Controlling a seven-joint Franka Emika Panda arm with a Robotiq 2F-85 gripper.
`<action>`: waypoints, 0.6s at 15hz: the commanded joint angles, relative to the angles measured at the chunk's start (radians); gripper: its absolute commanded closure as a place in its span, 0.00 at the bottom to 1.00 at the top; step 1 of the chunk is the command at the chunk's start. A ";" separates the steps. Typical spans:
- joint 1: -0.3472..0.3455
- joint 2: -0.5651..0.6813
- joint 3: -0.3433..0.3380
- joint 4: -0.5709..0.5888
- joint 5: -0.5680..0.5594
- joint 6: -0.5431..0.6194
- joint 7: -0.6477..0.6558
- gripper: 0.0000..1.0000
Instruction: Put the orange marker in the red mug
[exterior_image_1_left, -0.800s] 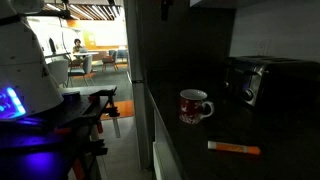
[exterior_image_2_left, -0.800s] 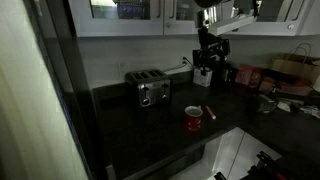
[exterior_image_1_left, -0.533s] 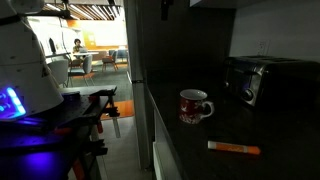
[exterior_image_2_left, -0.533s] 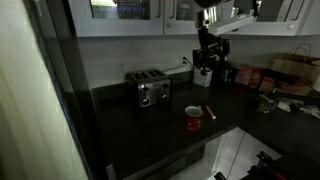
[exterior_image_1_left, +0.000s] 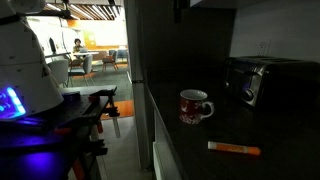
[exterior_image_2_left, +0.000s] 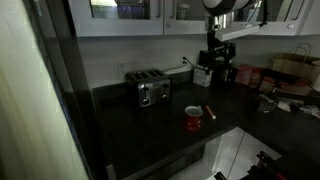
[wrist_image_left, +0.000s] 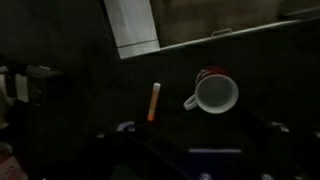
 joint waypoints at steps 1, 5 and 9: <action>-0.035 0.077 -0.070 -0.033 0.019 0.224 -0.013 0.00; -0.058 0.228 -0.134 -0.050 0.081 0.438 -0.120 0.00; -0.070 0.397 -0.136 -0.012 0.180 0.593 -0.197 0.00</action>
